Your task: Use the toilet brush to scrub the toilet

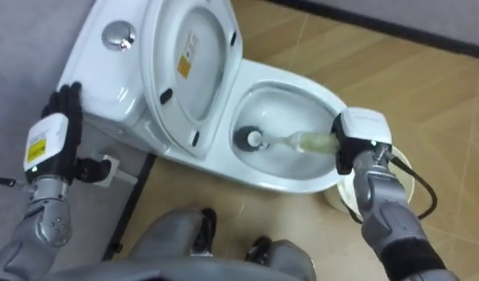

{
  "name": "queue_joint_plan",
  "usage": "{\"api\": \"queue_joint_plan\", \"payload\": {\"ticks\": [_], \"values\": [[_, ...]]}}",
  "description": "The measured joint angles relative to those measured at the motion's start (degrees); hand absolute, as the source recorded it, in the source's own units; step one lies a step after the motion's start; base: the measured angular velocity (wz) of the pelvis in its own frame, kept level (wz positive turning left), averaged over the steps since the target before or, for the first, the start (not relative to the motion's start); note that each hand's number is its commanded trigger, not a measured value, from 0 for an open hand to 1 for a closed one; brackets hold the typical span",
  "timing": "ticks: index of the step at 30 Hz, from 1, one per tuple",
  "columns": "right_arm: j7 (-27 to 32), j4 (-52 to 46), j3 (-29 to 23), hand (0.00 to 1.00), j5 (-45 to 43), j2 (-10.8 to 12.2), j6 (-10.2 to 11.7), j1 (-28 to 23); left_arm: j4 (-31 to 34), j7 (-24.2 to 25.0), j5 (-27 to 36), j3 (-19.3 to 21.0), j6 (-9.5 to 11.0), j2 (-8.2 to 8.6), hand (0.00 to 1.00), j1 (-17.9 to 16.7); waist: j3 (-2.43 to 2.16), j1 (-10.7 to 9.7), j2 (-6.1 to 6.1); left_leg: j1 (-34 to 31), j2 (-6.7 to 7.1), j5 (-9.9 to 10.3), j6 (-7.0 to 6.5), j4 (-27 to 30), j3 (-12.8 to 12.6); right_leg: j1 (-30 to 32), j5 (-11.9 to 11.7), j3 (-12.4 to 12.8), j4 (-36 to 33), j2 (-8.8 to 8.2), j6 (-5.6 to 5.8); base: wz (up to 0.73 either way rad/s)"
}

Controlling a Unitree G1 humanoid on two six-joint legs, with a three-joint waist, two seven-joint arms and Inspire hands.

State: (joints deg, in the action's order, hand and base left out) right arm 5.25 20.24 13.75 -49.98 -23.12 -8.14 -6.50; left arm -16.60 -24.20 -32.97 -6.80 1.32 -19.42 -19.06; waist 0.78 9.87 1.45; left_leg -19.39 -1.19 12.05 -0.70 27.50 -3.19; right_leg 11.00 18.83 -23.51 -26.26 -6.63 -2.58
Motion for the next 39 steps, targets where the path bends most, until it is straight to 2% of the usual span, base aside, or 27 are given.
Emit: {"api": "queue_joint_plan", "payload": {"ticks": [2,4,8,10,14,18,19,21,23,25,26,29,30,33,36,38,39], "values": [[-0.50,-3.50,-1.86,1.00,0.50,0.41,0.91,-3.30,0.72,1.20,1.83,1.11,0.14,0.94,0.00,-2.95,-0.17,-0.03,0.08,2.39,0.01,0.16,0.27,-1.39,0.07,-2.33,-0.10,0.09,1.45,0.42,0.17,-0.03],[-1.28,-4.73,-2.70,1.00,0.63,1.30,1.28,-5.64,0.74,3.14,4.78,2.80,0.21,1.89,0.00,-7.36,-0.42,0.03,0.51,6.21,0.01,0.33,0.57,-3.25,0.00,-5.91,-0.24,0.51,3.60,1.05,0.38,-0.03],[-2.98,-5.29,-4.63,1.00,2.51,2.38,1.35,-7.73,-4.17,4.38,10.67,5.35,0.35,3.66,0.00,-10.73,-0.62,0.10,1.14,9.96,-0.08,0.54,0.94,-4.54,0.14,-10.27,-0.55,0.32,6.86,2.08,0.53,0.02],[-3.92,-5.79,-6.30,1.00,2.83,2.55,2.45,-7.90,-5.43,5.66,15.41,6.69,0.25,4.76,0.00,-13.16,-0.66,-0.04,1.43,10.92,-0.13,0.69,1.17,-4.77,0.25,-11.85,-0.95,-0.15,8.33,2.51,0.39,0.00],[-3.98,-6.77,-8.63,1.00,7.50,3.77,2.73,-8.21,-9.40,6.43,22.10,7.30,0.44,6.68,0.00,-14.27,-0.67,0.12,1.69,11.95,-0.02,0.68,1.18,-5.40,0.42,-13.27,-1.26,-0.38,9.74,2.83,0.40,0.02],[-4.02,-7.45,-11.19,1.00,8.96,5.08,3.53,-9.60,-16.23,7.71,28.46,12.38,0.71,10.39,0.00,-15.14,-0.60,0.46,2.14,14.45,0.05,0.61,1.30,-8.05,0.12,-15.17,-1.55,-0.12,11.78,2.86,0.71,-0.05],[-3.96,-7.59,-12.61,1.00,9.30,5.85,3.52,-10.30,-18.59,8.11,30.13,14.01,0.64,10.86,0.00,-15.59,-0.84,0.35,2.30,14.92,0.11,0.61,1.30,-8.46,-0.01,-15.55,-1.60,0.00,12.13,2.78,0.80,-0.06],[-3.81,-7.74,-14.78,1.00,10.96,6.84,3.67,-10.70,-22.72,8.69,32.23,15.88,0.45,11.28,0.00,-16.28,-0.81,0.02,2.38,15.91,0.18,0.62,1.30,-9.03,-0.79,-16.16,-1.68,0.48,12.59,2.69,0.96,-0.15],[-2.49,-7.82,-16.79,1.00,14.09,7.31,4.19,-10.70,-27.00,9.32,34.27,17.66,-0.05,11.72,0.00,-16.38,-0.78,-0.24,2.37,16.27,0.20,0.63,1.29,-9.25,-1.40,-16.23,-1.73,1.29,12.68,2.61,1.04,-0.17],[-0.23,-7.80,-19.30,1.00,18.51,7.52,5.05,-10.68,-30.96,10.11,36.97,19.88,-0.38,12.01,0.00,-16.33,-0.77,-1.60,2.22,16.97,0.26,0.62,1.30,-10.22,-1.63,-16.50,-1.77,1.64,12.76,2.64,1.11,0.00],[0.20,-7.80,-19.88,1.00,19.34,7.63,5.09,-10.70,-32.15,10.26,37.45,20.38,-0.42,12.06,0.00,-16.22,-0.56,-2.07,2.57,17.30,0.31,0.62,1.30,-10.41,-1.83,-16.76,-1.77,1.78,12.87,2.64,1.12,-0.04],[3.06,-7.78,-22.54,1.00,22.60,8.75,5.13,-10.77,-38.59,11.21,38.53,22.38,-1.02,12.17,0.00,-14.75,-0.49,-3.75,2.03,19.11,0.42,0.63,1.29,-10.95,-2.63,-18.22,-1.83,3.05,13.95,2.66,1.26,-0.14],[4.05,-7.78,-23.61,1.00,23.87,8.96,5.42,-10.84,-39.72,11.36,38.53,22.75,-1.21,12.23,0.00,-13.89,-0.62,-4.45,2.05,19.19,0.40,0.63,1.29,-10.92,-2.86,-18.21,-1.84,3.29,13.95,2.64,1.27,-0.10],[7.20,-7.80,-25.24,1.00,28.31,9.48,6.08,-12.30,-41.37,11.55,38.58,24.62,-1.69,12.22,0.00,-10.23,-0.70,-6.11,1.84,19.39,0.39,0.62,1.29,-11.24,-3.05,-18.17,-1.86,3.41,13.90,2.65,1.31,-0.05],[8.62,-7.60,-25.25,1.00,31.80,9.89,6.06,-13.27,-42.75,11.52,38.68,25.00,-1.87,12.23,0.00,-6.78,-0.80,-6.48,1.51,21.03,0.37,0.60,1.30,-12.93,-4.72,-18.17,-1.88,5.21,13.80,2.79,1.33,-0.29],[9.69,-7.53,-25.34,1.00,34.11,10.36,6.06,-13.91,-42.73,11.49,38.79,26.17,-2.74,12.23,0.00,-5.14,-0.93,-6.66,1.43,21.83,0.04,0.61,1.30,-13.38,-5.51,-18.34,-2.16,6.37,13.94,2.85,1.41,-0.37],[10.56,-6.74,-25.95,1.00,35.30,11.50,6.15,-14.03,-42.66,11.35,39.07,26.67,-2.78,12.22,0.00,-4.78,-1.16,-7.21,1.12,22.39,0.02,0.61,1.30,-14.07,-5.78,-18.68,-2.52,6.76,14.54,3.02,1.48,-0.20]]}}
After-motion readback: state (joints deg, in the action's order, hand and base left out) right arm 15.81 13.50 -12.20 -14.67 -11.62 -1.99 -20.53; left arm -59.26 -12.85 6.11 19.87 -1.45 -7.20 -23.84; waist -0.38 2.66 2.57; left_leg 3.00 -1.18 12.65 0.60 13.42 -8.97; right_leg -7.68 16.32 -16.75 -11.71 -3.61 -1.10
